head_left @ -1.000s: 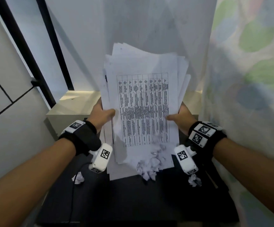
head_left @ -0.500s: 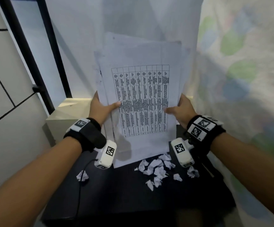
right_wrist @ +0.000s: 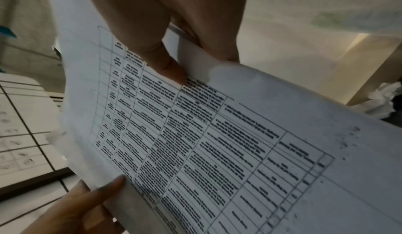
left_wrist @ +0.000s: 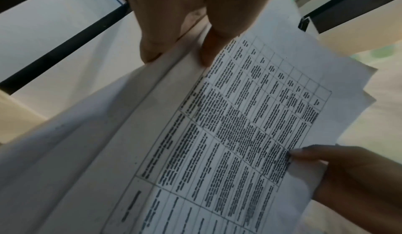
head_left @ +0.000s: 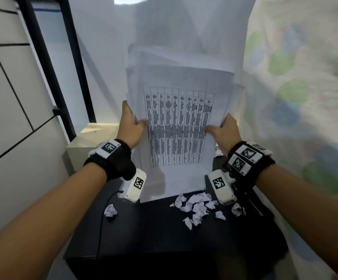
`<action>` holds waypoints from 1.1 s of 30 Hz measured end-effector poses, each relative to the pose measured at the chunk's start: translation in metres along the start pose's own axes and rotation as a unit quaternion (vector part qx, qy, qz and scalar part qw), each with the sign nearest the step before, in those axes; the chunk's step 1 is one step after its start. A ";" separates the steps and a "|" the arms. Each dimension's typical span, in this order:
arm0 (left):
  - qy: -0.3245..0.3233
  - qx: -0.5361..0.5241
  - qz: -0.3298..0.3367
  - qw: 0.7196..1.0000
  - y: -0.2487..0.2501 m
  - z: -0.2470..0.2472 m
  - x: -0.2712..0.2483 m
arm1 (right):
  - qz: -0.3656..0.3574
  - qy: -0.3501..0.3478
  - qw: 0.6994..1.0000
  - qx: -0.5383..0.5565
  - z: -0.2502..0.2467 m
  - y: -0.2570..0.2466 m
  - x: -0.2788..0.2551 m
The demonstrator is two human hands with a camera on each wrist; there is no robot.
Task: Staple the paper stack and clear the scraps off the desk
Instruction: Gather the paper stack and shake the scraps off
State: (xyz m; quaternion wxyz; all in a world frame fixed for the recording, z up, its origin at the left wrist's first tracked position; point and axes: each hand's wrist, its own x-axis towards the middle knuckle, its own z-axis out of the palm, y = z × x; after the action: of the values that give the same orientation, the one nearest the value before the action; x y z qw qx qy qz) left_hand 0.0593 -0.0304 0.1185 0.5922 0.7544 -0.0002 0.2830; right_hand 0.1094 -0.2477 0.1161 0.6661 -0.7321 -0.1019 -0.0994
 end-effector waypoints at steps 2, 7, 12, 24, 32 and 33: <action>0.020 0.002 0.015 1.000 0.011 -0.002 -0.001 | -0.026 0.006 1.000 0.008 -0.002 -0.005 -0.005; 0.046 -0.016 0.003 0.999 0.017 0.001 -0.008 | -0.053 0.003 0.998 0.028 -0.006 -0.016 -0.015; 0.044 -0.013 -0.030 0.999 -0.001 0.008 -0.021 | -0.019 -0.019 1.000 -0.013 -0.002 0.000 -0.016; -0.008 0.000 -0.098 0.995 -0.013 0.008 -0.013 | 0.037 -0.015 0.999 0.000 0.005 0.013 0.001; -0.047 0.033 -0.121 0.991 -0.006 0.008 -0.015 | 0.033 -0.037 0.999 0.006 0.007 0.019 0.002; -0.050 0.036 -0.128 0.990 -0.011 0.008 -0.016 | 0.031 -0.038 0.999 0.006 0.008 0.020 0.003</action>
State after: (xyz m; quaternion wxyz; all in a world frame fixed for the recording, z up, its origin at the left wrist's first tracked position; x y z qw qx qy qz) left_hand 0.0530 -0.0399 0.1011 0.5955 0.7822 0.0765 0.1664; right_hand 0.1183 -0.2416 0.0968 0.6690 -0.7342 -0.1047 -0.0500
